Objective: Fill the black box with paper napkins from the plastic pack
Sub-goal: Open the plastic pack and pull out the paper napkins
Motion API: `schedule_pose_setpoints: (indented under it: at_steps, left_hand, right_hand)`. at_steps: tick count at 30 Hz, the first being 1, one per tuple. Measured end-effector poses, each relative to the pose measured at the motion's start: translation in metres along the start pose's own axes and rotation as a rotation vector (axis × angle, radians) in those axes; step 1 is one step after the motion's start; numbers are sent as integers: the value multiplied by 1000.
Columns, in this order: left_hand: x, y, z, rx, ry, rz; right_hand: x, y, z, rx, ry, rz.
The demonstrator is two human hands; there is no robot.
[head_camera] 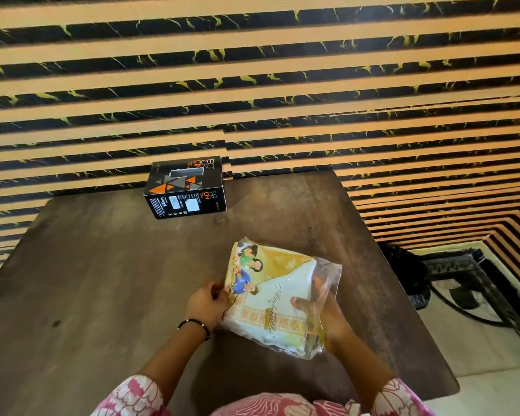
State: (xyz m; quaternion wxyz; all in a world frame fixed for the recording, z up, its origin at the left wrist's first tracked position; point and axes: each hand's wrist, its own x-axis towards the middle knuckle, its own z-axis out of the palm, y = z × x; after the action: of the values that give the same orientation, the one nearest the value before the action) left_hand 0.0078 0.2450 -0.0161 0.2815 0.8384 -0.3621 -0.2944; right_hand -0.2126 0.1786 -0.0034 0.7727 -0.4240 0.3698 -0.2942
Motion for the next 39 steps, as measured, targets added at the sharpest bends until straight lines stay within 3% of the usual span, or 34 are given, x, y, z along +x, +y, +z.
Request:
schedule_pose_setpoints:
  at_steps: [4, 8, 13, 16, 18, 20, 23, 26, 30, 39]
  left_hand:
    - [4, -7, -10, 64, 32, 77]
    - [15, -20, -35, 94, 116, 11]
    - [8, -26, -47, 90, 190, -17]
    - [-2, -10, -38, 131, 350, 325]
    - [-10, 8, -28, 166, 293, 561]
    - [-14, 16, -11, 229, 147, 669]
    - [-9, -2, 13, 278, -2, 558]
    - [2, -28, 22, 366, -48, 429]
    - [2, -42, 21, 490, -48, 408]
    - [-3, -48, 15, 512, 5, 330]
  right_hand:
    - [-6, -8, 2, -260, 63, -32]
    - [-8, -23, -5, -458, 130, -68]
    - [-13, -27, -20, -385, 238, -33]
    - [-14, -20, -20, -315, 251, 69]
    - [-12, -15, -19, -280, 245, 115]
    - [-11, -14, -16, -280, 233, 134]
    - [-13, -24, -15, -333, 219, 108]
    - [-16, -36, -26, -392, 240, 50]
    - [-24, -43, -50, -416, 302, 31]
    - [-30, -37, -85, 242, 353, -5]
